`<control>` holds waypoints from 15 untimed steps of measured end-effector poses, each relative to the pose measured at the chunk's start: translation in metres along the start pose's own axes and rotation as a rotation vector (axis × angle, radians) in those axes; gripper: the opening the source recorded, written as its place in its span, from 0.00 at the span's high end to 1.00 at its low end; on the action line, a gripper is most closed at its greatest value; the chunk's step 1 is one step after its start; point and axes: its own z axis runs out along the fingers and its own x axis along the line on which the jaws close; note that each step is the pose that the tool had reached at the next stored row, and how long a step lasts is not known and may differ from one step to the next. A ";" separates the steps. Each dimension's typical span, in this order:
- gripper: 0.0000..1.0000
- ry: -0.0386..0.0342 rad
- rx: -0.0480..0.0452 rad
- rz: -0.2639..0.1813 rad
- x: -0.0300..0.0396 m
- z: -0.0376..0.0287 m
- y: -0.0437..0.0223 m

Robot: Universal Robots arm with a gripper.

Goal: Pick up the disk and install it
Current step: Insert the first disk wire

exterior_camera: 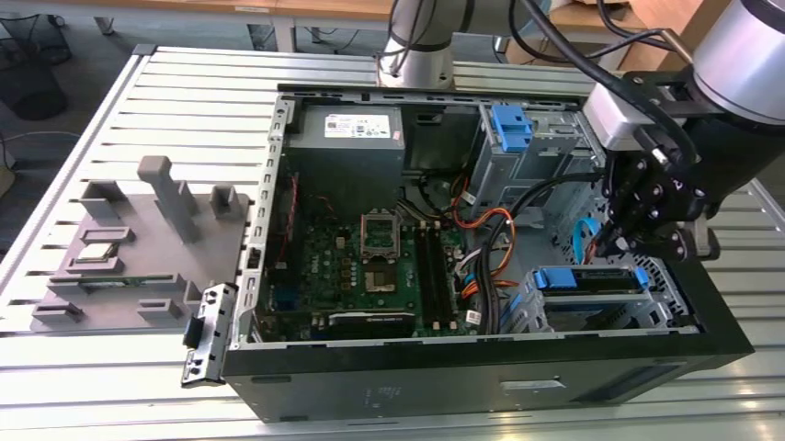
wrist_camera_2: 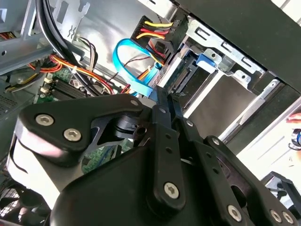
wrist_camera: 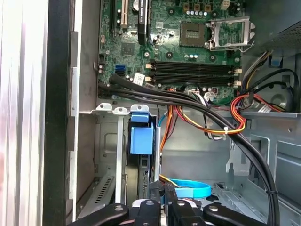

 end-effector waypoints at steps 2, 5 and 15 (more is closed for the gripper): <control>0.84 0.0004 0.0142 -0.001 0.0006 0.0004 0.0017; 0.84 0.0013 0.0389 -0.003 0.0015 0.0011 0.0035; 0.84 0.0033 0.1029 -0.006 0.0062 0.0029 0.0141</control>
